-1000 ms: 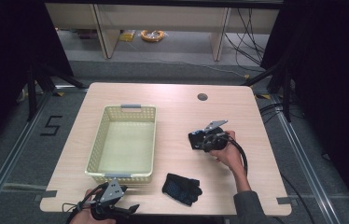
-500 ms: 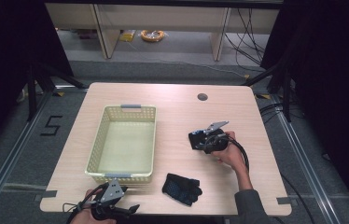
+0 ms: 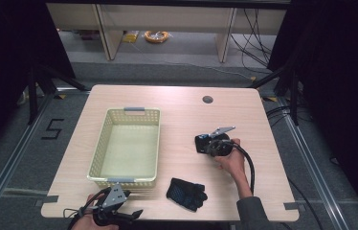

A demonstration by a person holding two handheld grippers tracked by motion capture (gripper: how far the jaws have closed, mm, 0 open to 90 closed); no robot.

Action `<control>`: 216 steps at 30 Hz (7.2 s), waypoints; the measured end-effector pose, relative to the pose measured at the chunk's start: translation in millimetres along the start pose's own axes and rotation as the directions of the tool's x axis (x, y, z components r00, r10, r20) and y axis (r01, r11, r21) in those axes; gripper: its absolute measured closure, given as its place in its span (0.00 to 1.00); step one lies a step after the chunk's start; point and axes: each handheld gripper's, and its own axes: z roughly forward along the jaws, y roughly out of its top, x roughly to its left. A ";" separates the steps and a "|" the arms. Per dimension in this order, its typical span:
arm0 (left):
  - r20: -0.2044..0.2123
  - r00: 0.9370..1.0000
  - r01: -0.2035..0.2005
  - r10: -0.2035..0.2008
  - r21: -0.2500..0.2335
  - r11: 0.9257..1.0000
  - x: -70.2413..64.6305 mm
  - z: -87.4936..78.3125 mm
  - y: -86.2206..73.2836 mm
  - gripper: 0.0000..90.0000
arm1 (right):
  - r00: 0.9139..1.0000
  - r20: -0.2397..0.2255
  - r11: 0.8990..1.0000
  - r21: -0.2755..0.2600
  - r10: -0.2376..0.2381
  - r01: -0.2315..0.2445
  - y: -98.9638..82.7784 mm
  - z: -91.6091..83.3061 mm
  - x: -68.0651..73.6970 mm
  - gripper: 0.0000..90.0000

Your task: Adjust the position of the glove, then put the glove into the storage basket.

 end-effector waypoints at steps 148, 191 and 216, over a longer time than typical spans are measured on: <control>0.182 0.956 0.233 -0.229 0.003 0.973 -12.4 32.0 19.9 0.33 | 0.985 -0.133 0.992 -0.038 0.113 -0.119 -98.3 -62.7 114.5 0.88; 0.294 0.912 0.284 -0.287 0.056 0.957 -26.3 88.9 64.3 0.74 | 0.978 -0.202 0.995 -0.081 0.047 -0.065 -110.2 -67.0 102.0 0.88; 0.292 0.936 0.212 -0.197 -0.022 0.977 -24.7 68.0 68.2 0.90 | 0.978 -0.203 0.991 -0.114 0.045 -0.069 -105.5 -75.7 111.1 0.88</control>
